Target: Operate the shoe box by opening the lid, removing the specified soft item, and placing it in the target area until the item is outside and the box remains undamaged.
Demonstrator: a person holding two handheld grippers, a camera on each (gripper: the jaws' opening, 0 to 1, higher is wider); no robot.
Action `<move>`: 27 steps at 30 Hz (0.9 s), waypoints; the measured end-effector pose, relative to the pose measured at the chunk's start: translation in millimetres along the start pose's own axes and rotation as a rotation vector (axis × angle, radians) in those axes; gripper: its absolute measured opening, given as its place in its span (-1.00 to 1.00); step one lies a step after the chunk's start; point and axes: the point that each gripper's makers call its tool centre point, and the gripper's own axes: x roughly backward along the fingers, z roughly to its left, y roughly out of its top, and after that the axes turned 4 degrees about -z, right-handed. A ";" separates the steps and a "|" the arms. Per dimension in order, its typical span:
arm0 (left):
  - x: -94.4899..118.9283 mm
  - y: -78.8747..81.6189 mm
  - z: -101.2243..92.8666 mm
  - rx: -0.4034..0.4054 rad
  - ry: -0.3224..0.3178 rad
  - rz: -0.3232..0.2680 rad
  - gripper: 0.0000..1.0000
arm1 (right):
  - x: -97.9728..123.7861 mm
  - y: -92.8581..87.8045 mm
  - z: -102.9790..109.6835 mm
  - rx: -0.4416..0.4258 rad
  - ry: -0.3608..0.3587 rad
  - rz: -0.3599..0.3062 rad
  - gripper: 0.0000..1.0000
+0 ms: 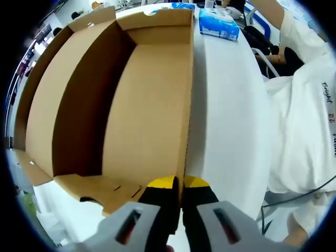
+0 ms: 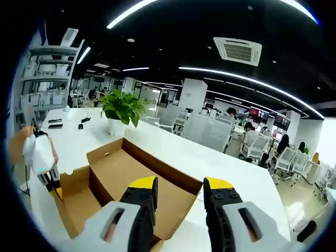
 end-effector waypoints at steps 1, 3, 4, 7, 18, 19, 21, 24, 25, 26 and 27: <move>0.0 0.1 -0.5 0.000 0.001 0.000 -0.96 | -2.2 -6.1 -1.8 -0.038 -0.003 0.018 -0.30; -0.5 -0.6 -1.3 -0.001 0.002 -0.001 -0.96 | -8.2 -15.5 -9.4 -0.040 -0.011 0.036 -0.30; -0.6 -0.8 -1.7 -0.001 0.002 -0.001 -0.96 | -9.8 -21.3 -13.1 -0.056 -0.026 0.051 -0.30; -0.7 -0.7 -0.2 -0.001 0.004 0.000 -0.96 | -17.0 -33.1 -10.3 -0.117 0.002 0.070 -0.30; -1.5 -1.7 -4.2 -0.002 0.001 -0.001 -0.96 | -47.7 -78.7 -28.5 -0.249 -0.117 0.158 -0.35; -1.4 -2.0 -4.1 -0.003 0.000 -0.003 -0.96 | -49.2 -77.6 -28.2 -0.254 -0.122 0.143 -0.35; -1.3 -2.2 -3.8 -0.005 0.001 -0.007 -0.96 | -50.6 -75.9 -25.4 -0.265 -0.129 0.132 -0.35; -1.8 -2.5 -2.9 -0.005 0.004 -0.009 -0.96 | -54.3 -73.7 -23.6 -0.216 -0.151 0.132 -0.38; -1.9 -2.4 -2.7 -0.007 0.005 -0.011 -0.96 | -55.8 -73.4 -22.3 -0.202 -0.155 0.133 -0.39; -2.0 -2.3 -2.5 -0.008 0.006 -0.011 -0.96 | -57.2 -73.5 -23.9 -0.185 -0.172 0.135 -0.39; -2.0 -2.2 -2.1 -0.010 0.008 -0.012 -0.96 | -58.5 -74.0 -26.7 -0.152 -0.190 0.137 -0.40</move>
